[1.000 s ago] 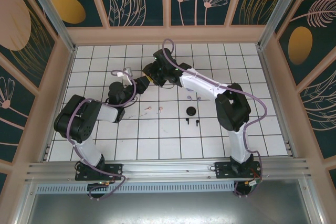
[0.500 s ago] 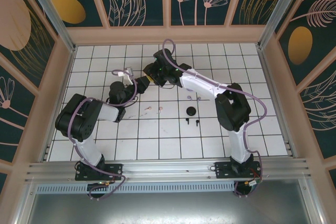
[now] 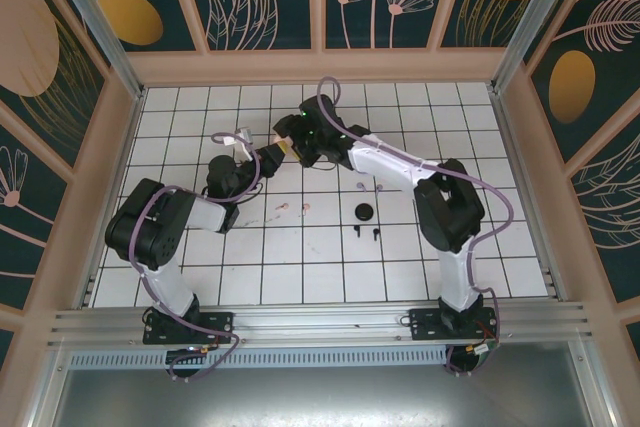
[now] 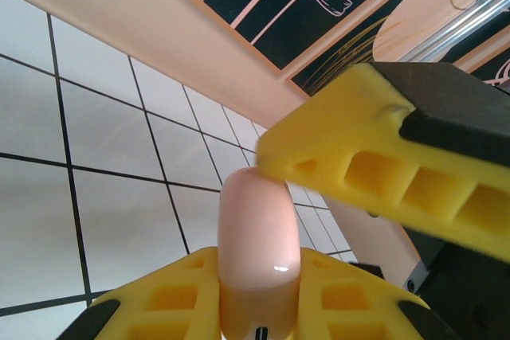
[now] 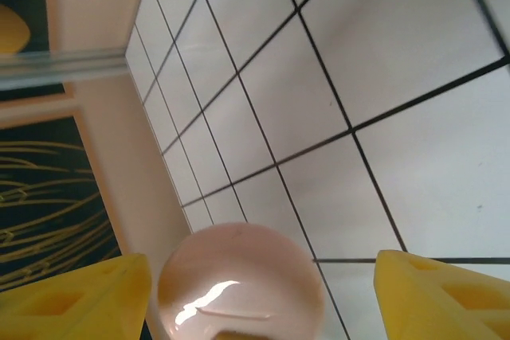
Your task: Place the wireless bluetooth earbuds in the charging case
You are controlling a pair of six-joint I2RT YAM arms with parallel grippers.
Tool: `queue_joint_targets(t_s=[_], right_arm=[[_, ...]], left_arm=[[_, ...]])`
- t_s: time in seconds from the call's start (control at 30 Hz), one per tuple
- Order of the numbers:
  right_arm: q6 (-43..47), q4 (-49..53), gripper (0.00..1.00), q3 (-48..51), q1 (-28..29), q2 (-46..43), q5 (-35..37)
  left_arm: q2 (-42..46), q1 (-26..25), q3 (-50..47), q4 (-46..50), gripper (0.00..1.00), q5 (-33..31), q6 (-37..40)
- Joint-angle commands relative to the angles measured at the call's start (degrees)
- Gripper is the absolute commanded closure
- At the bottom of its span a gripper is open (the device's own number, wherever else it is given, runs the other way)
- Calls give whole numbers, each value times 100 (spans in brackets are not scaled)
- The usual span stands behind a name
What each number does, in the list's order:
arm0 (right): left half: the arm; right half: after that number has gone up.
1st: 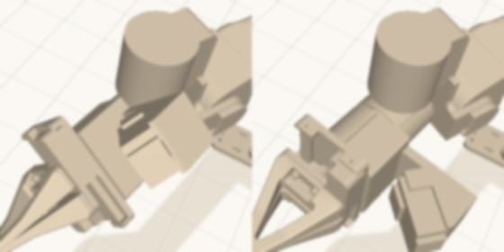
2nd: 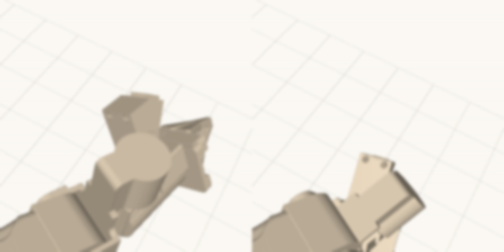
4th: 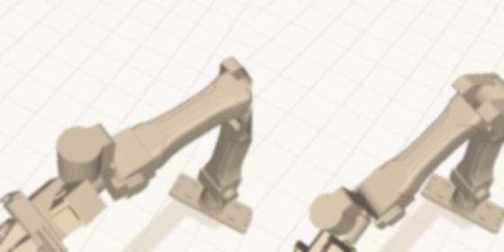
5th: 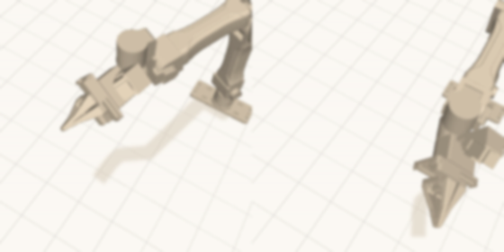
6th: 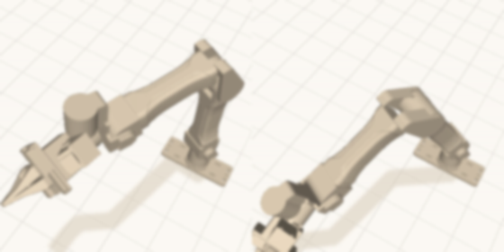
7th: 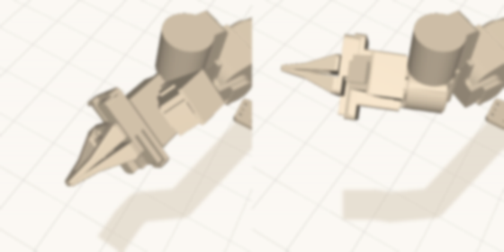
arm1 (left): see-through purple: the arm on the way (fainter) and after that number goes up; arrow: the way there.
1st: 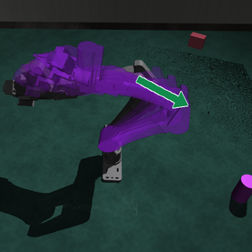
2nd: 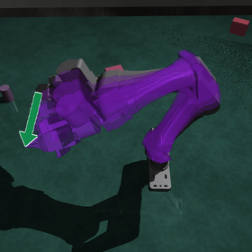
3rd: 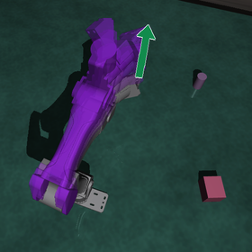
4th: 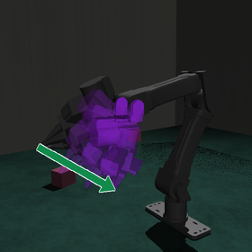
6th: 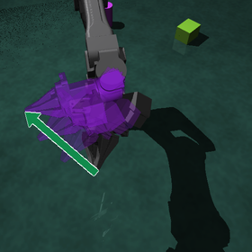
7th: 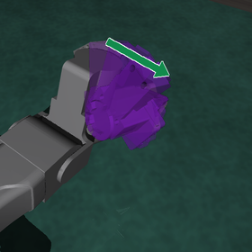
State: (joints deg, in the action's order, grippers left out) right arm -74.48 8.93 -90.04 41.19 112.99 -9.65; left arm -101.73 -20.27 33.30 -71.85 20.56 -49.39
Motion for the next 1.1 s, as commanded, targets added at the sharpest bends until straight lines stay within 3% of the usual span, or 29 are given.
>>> queue_joint_targets(t_s=[0.0, 0.1, 0.33, 0.53, 0.77, 1.07], right_arm=[[162, -364, 25, 280, -209, -765, 270], [763, -656, 25, 805, -375, -1156, 155], [3767, -1631, 22, 2015, -842, -2009, -1160], [5662, -1310, 24, 2570, -948, -2480, -1689], [6173, -1261, 29, 2913, -955, -2622, -2501], [5989, -1474, 32, 2862, -954, -2479, -2657]], left_arm=[[321, 14, -39, 63, 100, 169, 37], [658, 15, 39, 574, 100, 381, 233], [1132, 11, 407, 1977, 100, 1153, 871], [1247, 14, 861, 2774, 100, 2181, 1277], [1408, 15, 1216, 3602, 100, 2844, 1662], [1534, 15, 1276, 3907, 100, 3137, 1801]])
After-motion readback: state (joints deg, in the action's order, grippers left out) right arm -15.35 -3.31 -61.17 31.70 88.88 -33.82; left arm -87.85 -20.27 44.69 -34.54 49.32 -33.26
